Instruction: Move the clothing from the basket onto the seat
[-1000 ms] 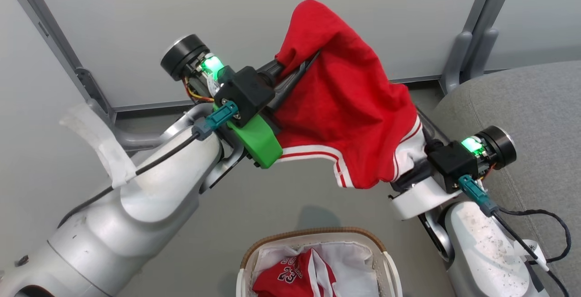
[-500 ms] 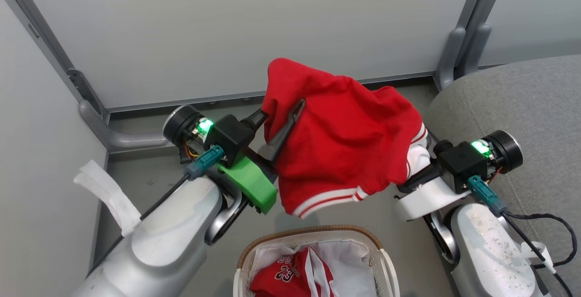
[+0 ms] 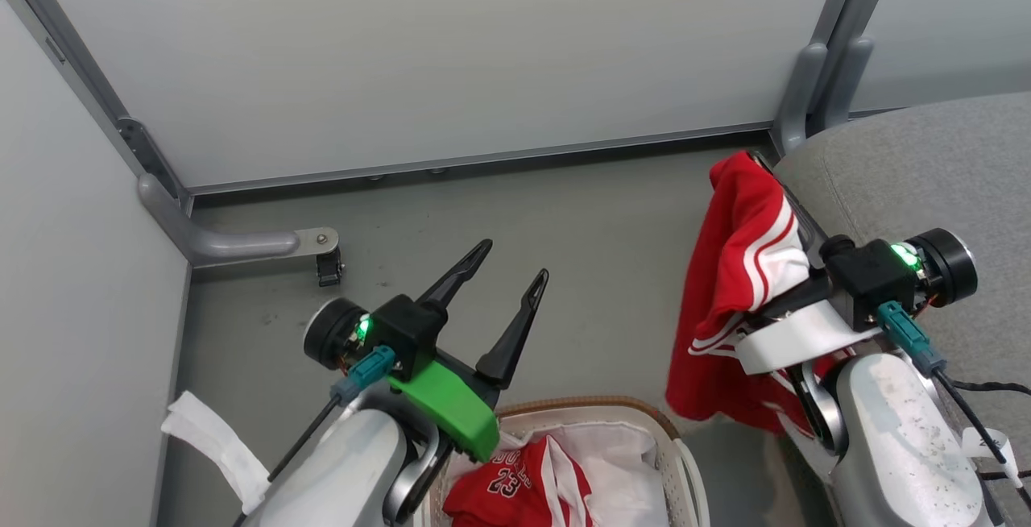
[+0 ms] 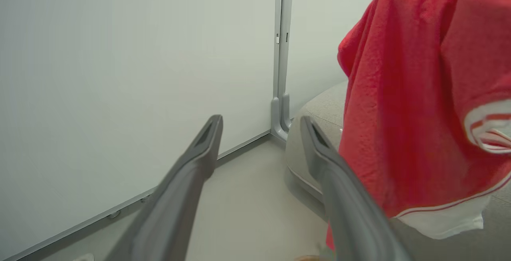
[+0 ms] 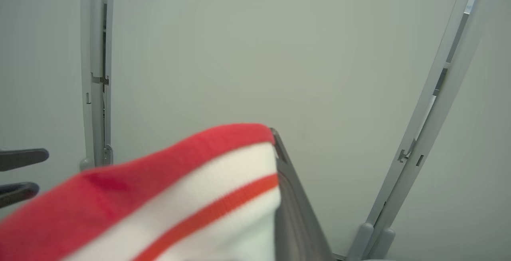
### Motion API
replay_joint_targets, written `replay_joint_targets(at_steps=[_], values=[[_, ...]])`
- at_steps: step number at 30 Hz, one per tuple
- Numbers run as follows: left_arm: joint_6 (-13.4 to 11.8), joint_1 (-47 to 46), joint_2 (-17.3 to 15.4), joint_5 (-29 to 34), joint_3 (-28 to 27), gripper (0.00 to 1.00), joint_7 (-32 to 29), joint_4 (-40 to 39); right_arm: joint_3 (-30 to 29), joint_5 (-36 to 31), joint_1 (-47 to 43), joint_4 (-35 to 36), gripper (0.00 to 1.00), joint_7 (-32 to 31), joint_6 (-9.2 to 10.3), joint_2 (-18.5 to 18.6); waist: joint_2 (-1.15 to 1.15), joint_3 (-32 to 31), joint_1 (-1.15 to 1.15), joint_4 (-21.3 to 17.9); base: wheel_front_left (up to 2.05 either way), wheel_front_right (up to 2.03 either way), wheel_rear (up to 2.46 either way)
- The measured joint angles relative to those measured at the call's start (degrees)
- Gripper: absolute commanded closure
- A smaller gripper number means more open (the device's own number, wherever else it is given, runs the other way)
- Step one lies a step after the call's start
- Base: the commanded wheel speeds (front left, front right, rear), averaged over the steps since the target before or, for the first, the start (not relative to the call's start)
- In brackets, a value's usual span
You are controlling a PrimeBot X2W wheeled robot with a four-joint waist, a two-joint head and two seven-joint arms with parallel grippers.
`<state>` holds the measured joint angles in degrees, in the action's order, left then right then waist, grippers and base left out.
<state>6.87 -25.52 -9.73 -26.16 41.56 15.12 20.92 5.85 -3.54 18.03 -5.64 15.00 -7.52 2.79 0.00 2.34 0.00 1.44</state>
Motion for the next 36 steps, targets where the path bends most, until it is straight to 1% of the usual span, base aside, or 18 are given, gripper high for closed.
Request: replay_joint_targets(at_steps=[6,12,16,21,26,27,36], values=[[0.24,4.69,2.27,1.7,-3.35,0.0,0.0,-0.07,-2.23,-0.08,-1.16,-0.16,1.0,0.0,0.0,0.0,0.0,0.08,0.0,0.32,0.0,0.0,0.0],[0.45,7.3,3.66,2.87,-5.65,0.0,0.0,-0.14,-3.2,-0.36,-1.43,-0.59,1.0,0.0,0.0,0.0,0.0,0.4,0.0,0.23,0.0,0.0,0.0],[0.46,7.62,4.28,3.21,-6.27,0.0,0.0,-0.55,-3.94,-0.71,-1.29,-0.88,1.0,0.0,0.0,-0.01,0.0,0.7,0.0,-0.14,0.0,0.0,0.0],[0.52,8.33,4.8,3.59,-6.62,0.0,0.0,-1.47,-5.03,-1.36,-0.57,-0.8,1.0,0.0,0.0,-0.02,0.0,1.17,0.0,-1.71,0.0,0.0,0.0],[0.52,8.81,4.99,4.64,-6.71,0.0,0.0,-1.96,-6.76,-2.01,0.12,-0.09,1.0,0.0,0.0,0.01,0.0,1.85,0.0,-4.94,0.0,0.0,0.0],[0.52,8.85,5.03,5.05,-6.72,0.0,0.0,-2.11,-7.37,-2.11,0.14,0.13,1.0,0.0,0.0,0.0,0.0,2.15,0.0,-6.52,0.0,0.0,0.0],[0.53,8.59,4.91,6.38,-5.92,0.0,0.0,-2.13,-11.24,-2.65,-0.13,0.81,1.0,0.0,0.0,0.04,0.0,3.87,0.0,-15.44,0.0,0.0,0.0]])
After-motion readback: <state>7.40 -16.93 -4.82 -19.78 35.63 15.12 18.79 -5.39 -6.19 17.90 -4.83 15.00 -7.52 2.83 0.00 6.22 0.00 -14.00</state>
